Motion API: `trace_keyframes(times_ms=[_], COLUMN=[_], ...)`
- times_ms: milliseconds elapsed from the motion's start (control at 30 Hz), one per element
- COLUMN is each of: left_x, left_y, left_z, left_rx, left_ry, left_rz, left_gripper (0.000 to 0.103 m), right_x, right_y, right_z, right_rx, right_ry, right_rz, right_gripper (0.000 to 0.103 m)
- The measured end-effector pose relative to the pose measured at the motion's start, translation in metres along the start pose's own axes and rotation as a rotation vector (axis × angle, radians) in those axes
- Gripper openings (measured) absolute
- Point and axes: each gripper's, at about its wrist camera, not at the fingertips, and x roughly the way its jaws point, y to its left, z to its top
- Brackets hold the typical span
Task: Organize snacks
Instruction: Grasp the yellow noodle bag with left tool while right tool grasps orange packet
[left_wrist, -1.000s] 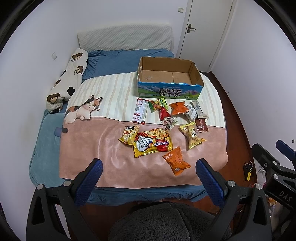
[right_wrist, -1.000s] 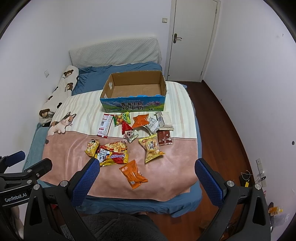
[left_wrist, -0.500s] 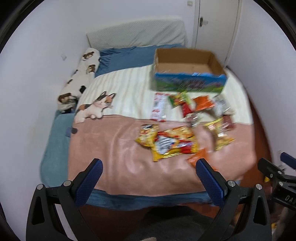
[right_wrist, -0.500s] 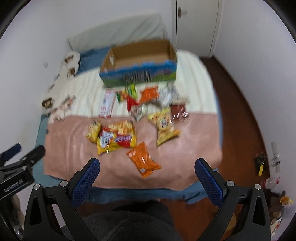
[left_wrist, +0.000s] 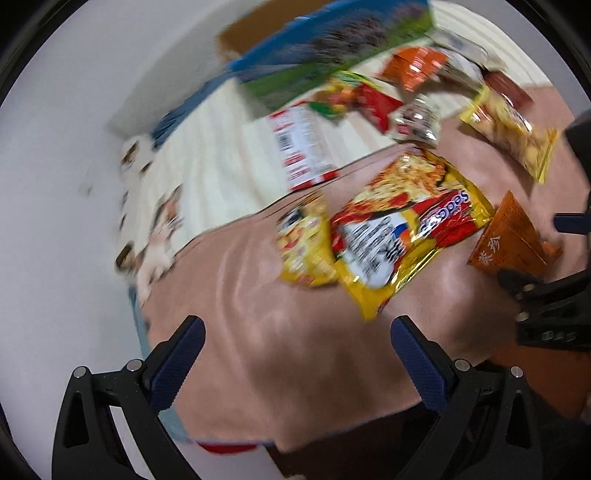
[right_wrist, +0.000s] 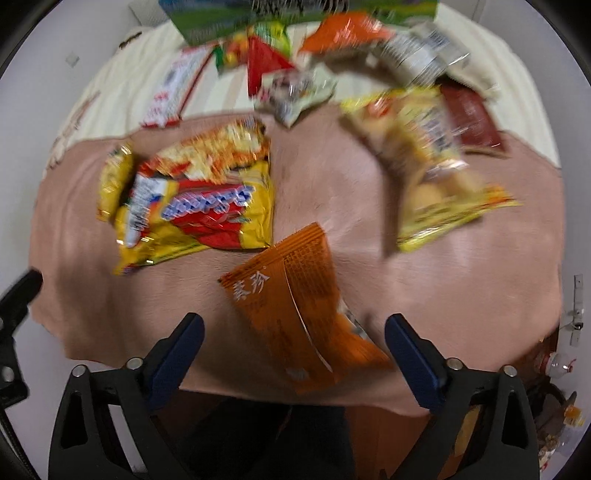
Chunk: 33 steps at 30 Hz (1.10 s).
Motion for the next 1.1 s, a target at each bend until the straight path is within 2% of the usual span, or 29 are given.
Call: trace_keyframes(times_ms=[33,133,333,433,500,567,600,667,733,833,933,1000,1033,1100], left_x=[0.005,0.022,0.047,0.069,0.083,0.094,0.098,0.1,0.099,0.102,0.122,0.133,0.137,0.141], left_y=[-0.005,-0.02,-0.048,-0.069,-0.082,-0.09,-0.091,-0.086,-0.068,-0.029,0.021,0.044,0.054,0.062], left_z=[0.007,0.03,0.071,0.083,0.087,0.088,0.089,0.092,0.096,0.1,0.097,0.09,0.086,0.084], left_rx=[0.036,0.174,0.433,0.573,0.643,0.669,0.657,0.594,0.481,0.192,-0.195,-0.374,-0.451,-0.489], left_ry=[-0.013,-0.045,-0.077,-0.024,0.028,0.054,0.061,0.068,0.074,0.116,0.218,0.275,0.29,0.288], left_rz=[0.001,-0.028,-0.134,-0.195,-0.266,-0.293,-0.308,-0.34,-0.378,-0.427,-0.477,-0.498,-0.524,-0.549], left_gripper=[0.103,0.103,0.103,0.103,0.103,0.101,0.097,0.092,0.089,0.088,0.088,0.086,0.086,0.086], right_x=[0.011,0.029,0.037,0.045,0.046,0.044,0.046,0.045,0.045,0.042,0.041,0.036,0.034,0.022], right_y=[-0.001,-0.009,-0.043,-0.053,-0.057,-0.058,-0.059,-0.065,-0.067,-0.068,-0.061,-0.055,-0.05,-0.033], right_z=[0.0,-0.004,-0.01,-0.01,-0.008,-0.009,-0.009,-0.008,-0.007,0.001,0.02,0.034,0.042,0.049], right_rx=[0.006,0.056,0.295,0.377,0.394,0.407,0.417,0.438,0.461,0.474,0.463,0.45,0.44,0.417], right_ry=[0.011,0.007,-0.012,0.009,0.024,0.038,0.045,0.055,0.069,0.085,0.094,0.09,0.082,0.052], right_rz=[-0.01,-0.005,0.095,0.147,0.16,0.174,0.183,0.195,0.206,0.218,0.223,0.229,0.23,0.224], right_gripper=[0.082,0.066,0.064,0.064,0.064,0.064,0.063,0.061,0.06,0.06,0.06,0.059,0.058,0.057])
